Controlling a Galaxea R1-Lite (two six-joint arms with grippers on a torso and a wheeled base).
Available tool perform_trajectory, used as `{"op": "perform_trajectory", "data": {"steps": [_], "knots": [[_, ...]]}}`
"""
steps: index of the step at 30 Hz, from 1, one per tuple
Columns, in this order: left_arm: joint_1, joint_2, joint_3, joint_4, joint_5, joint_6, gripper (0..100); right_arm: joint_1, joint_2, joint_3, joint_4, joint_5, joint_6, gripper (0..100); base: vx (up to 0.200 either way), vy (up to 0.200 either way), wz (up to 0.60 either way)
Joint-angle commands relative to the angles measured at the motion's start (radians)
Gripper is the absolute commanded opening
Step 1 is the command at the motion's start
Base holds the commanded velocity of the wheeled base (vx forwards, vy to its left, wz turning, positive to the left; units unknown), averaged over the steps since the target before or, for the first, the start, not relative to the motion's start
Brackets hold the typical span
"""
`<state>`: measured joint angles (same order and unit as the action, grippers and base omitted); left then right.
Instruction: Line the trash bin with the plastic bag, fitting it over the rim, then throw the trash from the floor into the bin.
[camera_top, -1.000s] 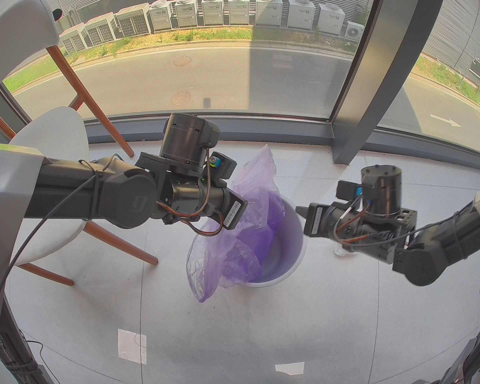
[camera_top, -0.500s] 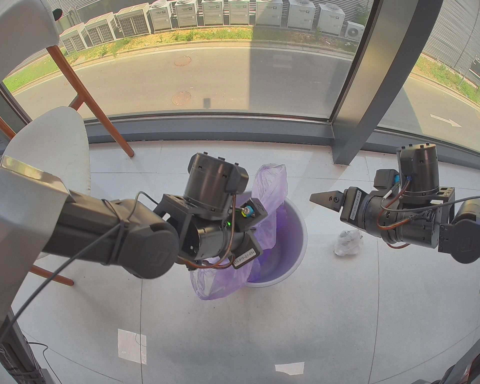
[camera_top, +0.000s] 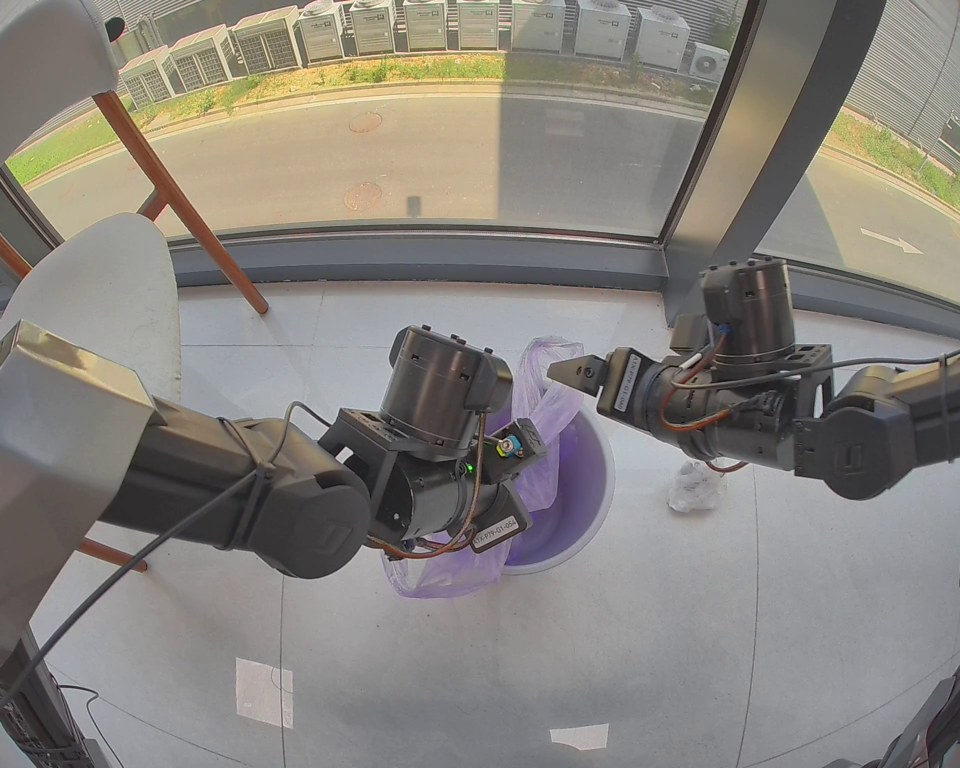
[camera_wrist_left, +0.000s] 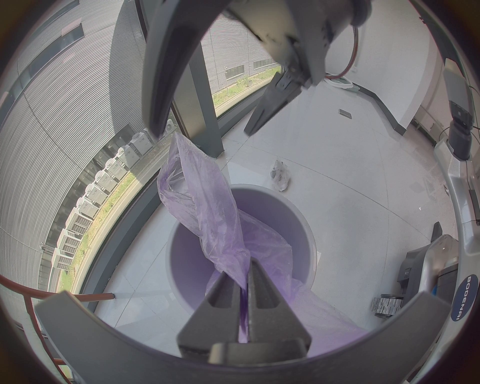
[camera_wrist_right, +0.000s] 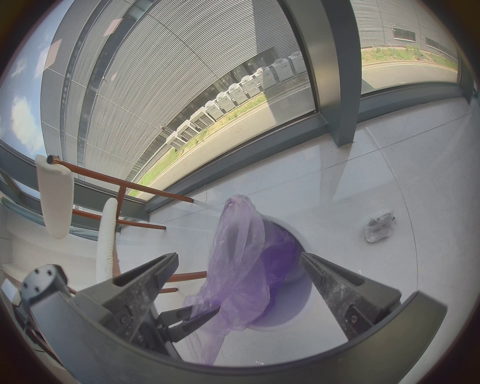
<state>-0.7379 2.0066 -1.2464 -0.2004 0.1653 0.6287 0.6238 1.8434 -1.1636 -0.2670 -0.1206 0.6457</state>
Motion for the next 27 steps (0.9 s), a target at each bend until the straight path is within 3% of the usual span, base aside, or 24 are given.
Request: {"op": "perform_trajectory", "data": {"steps": [1,21,27], "knots": [[-0.009,0.004,-0.005,-0.014,0.0,-0.003,0,0.013,0.134,-0.08,-0.001,-0.014,0.0,100,0.0,0.0,0.0],[-0.011,-0.002,0.004,-0.017,0.006,-0.023,0,-0.078,0.154,-0.09,-0.001,-0.056,-0.008,100,0.0,0.0,0.0],[-0.012,0.0,-0.004,-0.017,0.017,-0.04,0,-0.039,0.162,-0.064,-0.003,-0.056,-0.003,100,0.0,0.0,0.0]]}}
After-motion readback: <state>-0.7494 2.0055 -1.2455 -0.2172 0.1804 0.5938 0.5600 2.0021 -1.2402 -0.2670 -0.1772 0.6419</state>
